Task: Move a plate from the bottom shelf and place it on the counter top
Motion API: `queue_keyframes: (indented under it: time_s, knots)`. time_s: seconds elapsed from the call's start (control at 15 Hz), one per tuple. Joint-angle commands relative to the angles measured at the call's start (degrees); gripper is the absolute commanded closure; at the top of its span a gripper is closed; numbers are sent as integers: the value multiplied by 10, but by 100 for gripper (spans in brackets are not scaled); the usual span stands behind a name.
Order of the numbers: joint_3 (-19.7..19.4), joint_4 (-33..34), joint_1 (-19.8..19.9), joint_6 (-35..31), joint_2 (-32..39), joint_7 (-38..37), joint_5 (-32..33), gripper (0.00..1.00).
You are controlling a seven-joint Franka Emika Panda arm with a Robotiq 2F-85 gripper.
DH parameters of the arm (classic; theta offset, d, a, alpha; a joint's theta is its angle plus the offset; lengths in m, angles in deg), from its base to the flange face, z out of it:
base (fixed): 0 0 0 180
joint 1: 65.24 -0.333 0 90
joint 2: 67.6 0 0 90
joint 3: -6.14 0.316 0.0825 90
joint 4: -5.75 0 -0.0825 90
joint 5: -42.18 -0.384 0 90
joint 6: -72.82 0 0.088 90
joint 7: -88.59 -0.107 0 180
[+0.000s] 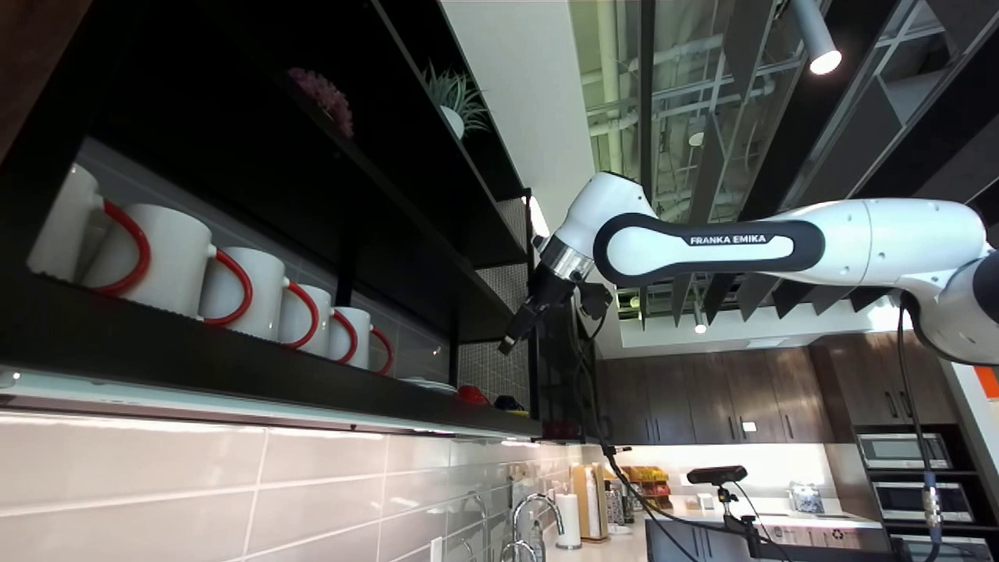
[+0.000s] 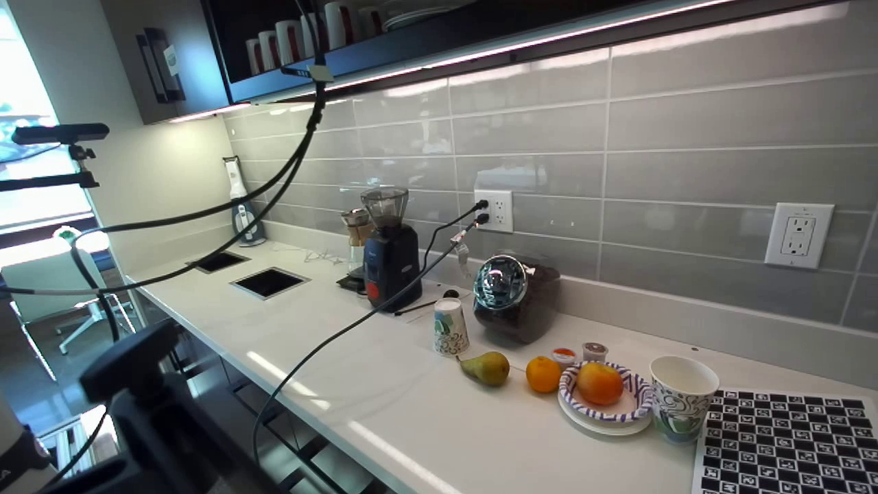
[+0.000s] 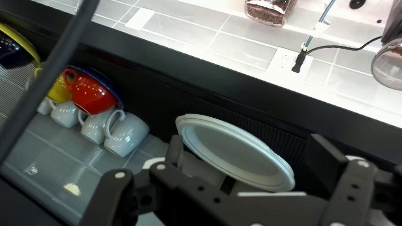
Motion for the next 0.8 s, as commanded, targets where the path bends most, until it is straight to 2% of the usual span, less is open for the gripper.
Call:
queue_keyframes:
  time_s: [0.0,0.13,0.33,0.73]
  knots:
    - [-29,16,-48,-41,25,65,-50,0]
    - [-42,24,-74,-58,39,119,-78,0]
    - [-57,36,-92,-77,59,187,-96,0]
    - [-79,60,-97,-85,96,283,-103,0]
